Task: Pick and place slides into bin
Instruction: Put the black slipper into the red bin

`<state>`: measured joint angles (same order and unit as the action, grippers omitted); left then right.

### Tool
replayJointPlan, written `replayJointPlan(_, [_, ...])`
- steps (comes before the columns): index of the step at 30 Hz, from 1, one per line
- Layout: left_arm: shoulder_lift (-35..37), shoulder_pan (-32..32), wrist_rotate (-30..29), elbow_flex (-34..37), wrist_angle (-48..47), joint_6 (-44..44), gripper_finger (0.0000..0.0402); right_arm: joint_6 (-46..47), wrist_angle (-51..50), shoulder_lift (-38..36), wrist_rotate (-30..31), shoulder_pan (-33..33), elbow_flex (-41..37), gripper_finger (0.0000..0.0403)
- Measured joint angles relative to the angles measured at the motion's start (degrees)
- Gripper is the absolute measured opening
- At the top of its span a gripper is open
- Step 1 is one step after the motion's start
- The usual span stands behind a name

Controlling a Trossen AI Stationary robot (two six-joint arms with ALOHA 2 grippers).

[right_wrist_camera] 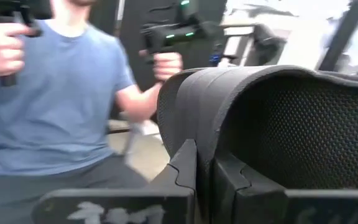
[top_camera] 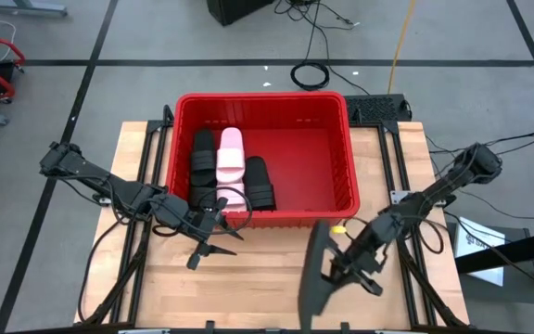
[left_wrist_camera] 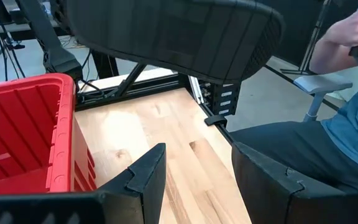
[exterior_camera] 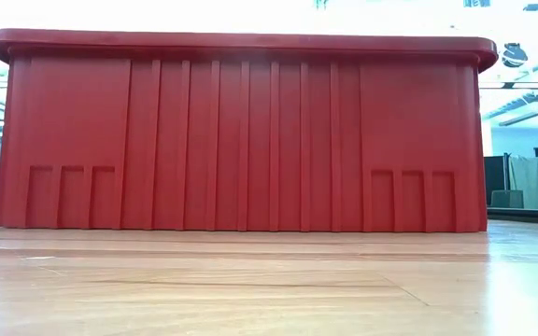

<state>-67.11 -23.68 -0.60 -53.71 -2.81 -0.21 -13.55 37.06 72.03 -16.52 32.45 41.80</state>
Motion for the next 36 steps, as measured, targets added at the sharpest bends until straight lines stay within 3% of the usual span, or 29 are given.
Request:
replayJointPlan(3, [0.00,0.00,-0.99,0.00,0.28,0.03,0.0179,-0.59,-0.05,0.00,-0.03,-2.42,1.80,0.0008])
replayJointPlan(12, [0.15,0.02,-11.04,0.00,7.87,4.84,0.0179,-2.78,-0.21,-0.82,-0.22,-8.79,6.82,0.0008])
replayJointPlan(21, [3.91,1.27,-20.70,0.00,8.97,10.10,0.0179,0.82,-4.70,-9.04,-0.26,-18.47,7.49,0.0008])
replayJointPlan(28, [12.08,9.11,-15.28,-0.07,3.85,10.05,0.0179,3.92,-8.76,-14.64,-6.53,-28.83,7.49,0.0006])
replayJointPlan(32, [15.65,16.36,-12.65,-0.07,-0.26,10.29,0.0179,6.39,-9.52,-15.53,-10.41,-36.75,7.49,0.0006])
replayJointPlan(36, [17.32,24.73,-5.93,-0.07,-2.38,10.45,0.0179,9.83,-10.19,-14.48,-16.44,-46.02,8.93,0.0005])
